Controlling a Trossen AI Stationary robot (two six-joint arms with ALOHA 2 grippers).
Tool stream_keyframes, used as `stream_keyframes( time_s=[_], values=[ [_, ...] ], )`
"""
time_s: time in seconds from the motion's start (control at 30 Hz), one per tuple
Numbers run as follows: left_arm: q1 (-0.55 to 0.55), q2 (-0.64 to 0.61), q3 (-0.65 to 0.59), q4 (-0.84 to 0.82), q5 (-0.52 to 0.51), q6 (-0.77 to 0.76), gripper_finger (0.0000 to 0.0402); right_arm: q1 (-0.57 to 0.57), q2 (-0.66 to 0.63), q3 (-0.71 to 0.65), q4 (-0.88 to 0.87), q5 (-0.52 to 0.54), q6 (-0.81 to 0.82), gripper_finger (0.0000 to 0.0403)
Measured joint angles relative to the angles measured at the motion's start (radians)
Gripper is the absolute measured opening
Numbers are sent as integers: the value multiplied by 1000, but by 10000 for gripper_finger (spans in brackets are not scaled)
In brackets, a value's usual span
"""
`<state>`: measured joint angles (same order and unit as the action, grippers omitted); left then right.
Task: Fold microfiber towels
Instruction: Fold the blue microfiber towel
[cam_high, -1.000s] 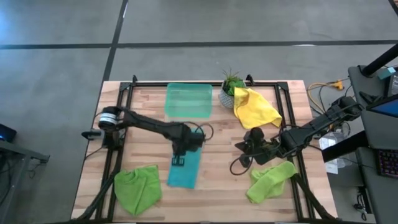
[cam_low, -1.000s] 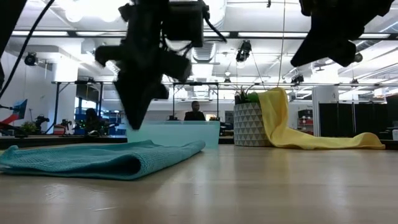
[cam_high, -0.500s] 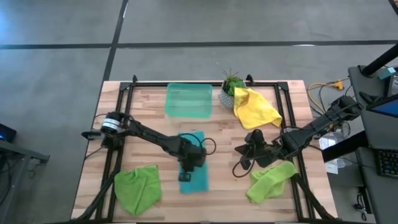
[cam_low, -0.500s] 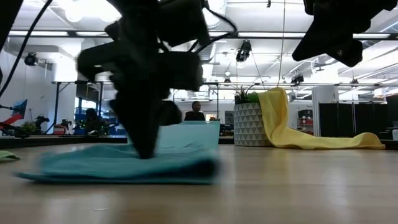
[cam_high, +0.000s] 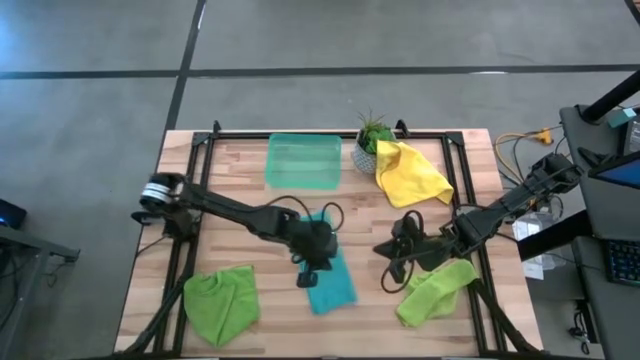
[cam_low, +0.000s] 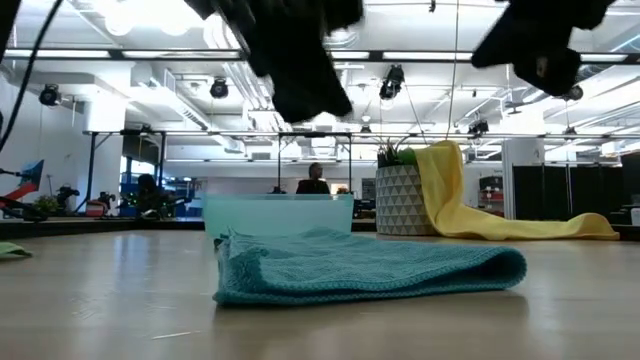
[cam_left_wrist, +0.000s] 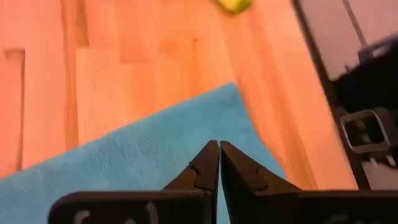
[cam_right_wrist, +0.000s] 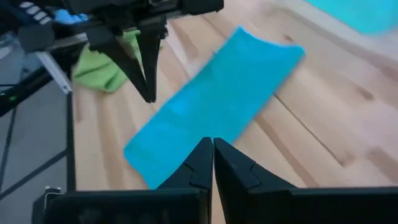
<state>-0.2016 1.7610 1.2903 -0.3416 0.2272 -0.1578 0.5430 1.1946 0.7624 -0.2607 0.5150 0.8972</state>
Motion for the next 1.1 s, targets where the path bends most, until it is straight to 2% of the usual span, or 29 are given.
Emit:
stream_keyframes(
  time_s=[0.07, 0.17, 0.23, 0.3, 0.37, 0.47, 0.53, 0.63, 0.73, 0.8, 0.87, 0.93, 1.03, 1.1],
  values=[
    [-18, -52, -33, 15, 1, 8, 0, 0, 0, 0, 41, 1, -51, 9],
    [-54, -151, -118, 134, 1, -86, 0, 0, 0, 0, 68, -26, -107, 9],
    [-91, -222, -203, 308, -8, -186, 0, -1, -2, 0, 67, -109, -136, 9],
    [-142, -280, -312, 525, -80, -288, 0, -6, -2, -4, 79, -217, -170, 9],
    [-205, -327, -432, 769, -240, -381, 0, -10, -4, -29, 148, -314, -204, 9],
    [-319, -346, -580, 1099, -587, -483, 0, -11, -6, -117, 371, -407, -227, 9],
    [-401, -335, -631, 1198, -788, -480, 0, -14, -7, -200, 551, -441, -228, 9],
    [-492, -310, -613, 1145, -899, -467, 0, -25, -7, -332, 782, -450, -221, 9],
    [-533, -277, -515, 897, -899, -510, 0, -44, -8, -432, 900, -444, -243, 9],
    [-535, -251, -431, 708, -873, -573, 0, -60, -8, -472, 899, -443, -275, 9],
    [-530, -223, -363, 618, -829, -614, 0, -74, -7, -490, 896, -443, -294, 9],
    [-515, -194, -313, 641, -819, -652, 0, -80, -14, -493, 900, -440, -297, 9],
    [-461, -166, -291, 717, -835, -869, 0, -80, -16, -472, 899, -439, -297, 9],
    [-411, -150, -293, 761, -839, -934, 0, -80, -17, -451, 900, -440, -305, 9]
  ],
)
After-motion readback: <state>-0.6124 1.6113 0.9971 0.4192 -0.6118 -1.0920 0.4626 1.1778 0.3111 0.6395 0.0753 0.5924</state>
